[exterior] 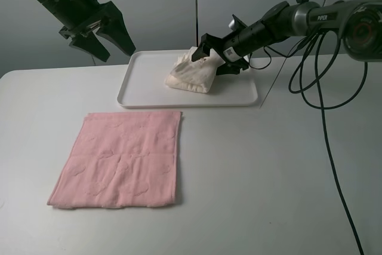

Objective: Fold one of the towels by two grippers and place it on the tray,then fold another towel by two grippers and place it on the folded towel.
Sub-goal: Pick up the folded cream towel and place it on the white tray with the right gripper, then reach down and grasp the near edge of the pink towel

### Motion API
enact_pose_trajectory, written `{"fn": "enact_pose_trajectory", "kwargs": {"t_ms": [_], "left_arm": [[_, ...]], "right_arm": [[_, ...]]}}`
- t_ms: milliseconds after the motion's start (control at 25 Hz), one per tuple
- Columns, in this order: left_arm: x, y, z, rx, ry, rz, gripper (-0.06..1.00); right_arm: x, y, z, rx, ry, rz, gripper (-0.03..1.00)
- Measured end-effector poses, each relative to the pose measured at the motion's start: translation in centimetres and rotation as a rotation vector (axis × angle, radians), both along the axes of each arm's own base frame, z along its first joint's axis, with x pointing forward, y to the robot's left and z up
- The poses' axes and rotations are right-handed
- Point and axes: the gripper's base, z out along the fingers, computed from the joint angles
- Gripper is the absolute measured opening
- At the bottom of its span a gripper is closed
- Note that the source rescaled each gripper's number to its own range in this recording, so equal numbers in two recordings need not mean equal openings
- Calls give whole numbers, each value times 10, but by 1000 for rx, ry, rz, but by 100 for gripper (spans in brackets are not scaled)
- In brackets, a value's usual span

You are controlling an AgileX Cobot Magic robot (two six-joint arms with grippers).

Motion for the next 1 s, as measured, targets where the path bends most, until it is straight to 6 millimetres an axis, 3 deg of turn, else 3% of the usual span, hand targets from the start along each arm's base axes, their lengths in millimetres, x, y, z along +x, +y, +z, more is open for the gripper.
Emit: {"fn": "enact_pose_trajectory", "kwargs": {"t_ms": [80, 240, 400, 520, 640, 720, 880, 1000], "left_arm": [[0, 0, 0, 0, 1, 1, 100], [0, 0, 1, 3, -3, 1, 100], [-4, 5, 10, 44, -36, -6, 100], [-7, 10, 18, 94, -75, -22, 100], [-13, 13, 28, 119, -116, -54, 100], [-22, 15, 30, 133, -144, -111, 100], [-53, 28, 7, 238, -102, -244, 100], [-73, 39, -11, 341, -107, -352, 100]], "right_arm": [[-1, -2, 21, -46, -56, 38, 99], [-6, -11, 84, -156, -197, 89, 100], [-24, -20, 152, -241, -308, 137, 100], [-39, -24, 186, -268, -338, 179, 100], [-53, -25, 195, -282, -296, 236, 98], [-64, -27, 186, -286, -239, 256, 96], [-97, -23, 157, -309, -157, 304, 95], [-133, -3, 155, -340, -199, 423, 95]]}}
